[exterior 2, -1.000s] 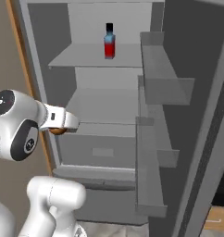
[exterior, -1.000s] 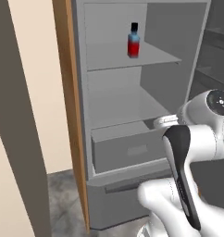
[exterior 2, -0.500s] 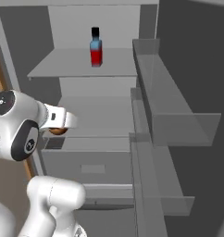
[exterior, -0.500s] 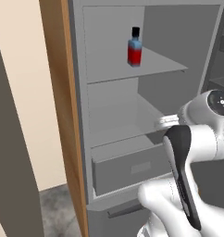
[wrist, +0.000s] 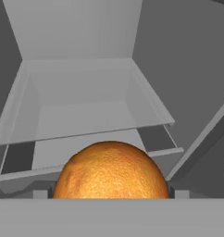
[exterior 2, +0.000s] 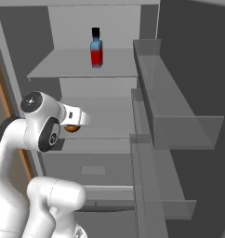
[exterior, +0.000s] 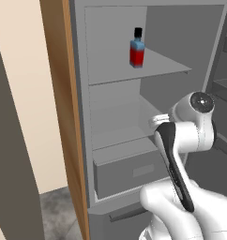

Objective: Place the liquor on the top shelf of the fridge to keep it out of children's reach, and place the orange and mushroom on lower shelves for easy access.

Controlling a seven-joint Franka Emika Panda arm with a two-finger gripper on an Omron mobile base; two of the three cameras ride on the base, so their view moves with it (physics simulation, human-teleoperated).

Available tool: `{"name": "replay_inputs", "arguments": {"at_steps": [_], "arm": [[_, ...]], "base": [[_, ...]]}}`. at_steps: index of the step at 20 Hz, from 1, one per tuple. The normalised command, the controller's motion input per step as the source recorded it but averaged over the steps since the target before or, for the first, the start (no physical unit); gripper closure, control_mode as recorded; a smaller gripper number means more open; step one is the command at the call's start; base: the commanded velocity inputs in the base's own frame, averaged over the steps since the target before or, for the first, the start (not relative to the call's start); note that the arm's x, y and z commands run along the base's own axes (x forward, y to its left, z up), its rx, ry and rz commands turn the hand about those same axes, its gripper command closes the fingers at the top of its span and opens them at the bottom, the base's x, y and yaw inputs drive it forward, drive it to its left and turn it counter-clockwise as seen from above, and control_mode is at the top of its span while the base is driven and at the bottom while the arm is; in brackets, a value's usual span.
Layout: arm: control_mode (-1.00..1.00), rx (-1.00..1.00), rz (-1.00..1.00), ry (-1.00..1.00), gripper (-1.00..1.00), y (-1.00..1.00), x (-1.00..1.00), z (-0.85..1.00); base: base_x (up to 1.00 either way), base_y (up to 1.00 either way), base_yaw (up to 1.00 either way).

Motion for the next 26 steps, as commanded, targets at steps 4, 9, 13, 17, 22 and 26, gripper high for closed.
{"name": "replay_inputs", "arguments": {"at_steps": [4,9,13,17,22,26], "arm": [[-1.00,0.00,0.03,0.00,1.00,-0.09,0.68,-0.65],[-1.00,0.00,0.04,0.01,1.00,0.00,0.77,-0.68],[-1.00,0.00,0.05,0.01,1.00,0.00,0.78,-0.63],[-1.00,0.00,0.06,0.10,1.00,0.00,0.75,-0.38],[-1.00,0.00,0.03,0.16,1.00,0.00,0.71,-0.09],[-1.00,0.00,0.02,0.11,1.00,0.00,0.73,-0.03]], "base": [[0.00,0.00,0.00],[0.00,0.00,0.00],[0.00,0.00,0.00],[0.00,0.00,0.00],[0.00,0.00,0.00],[0.00,0.00,0.00]]}}
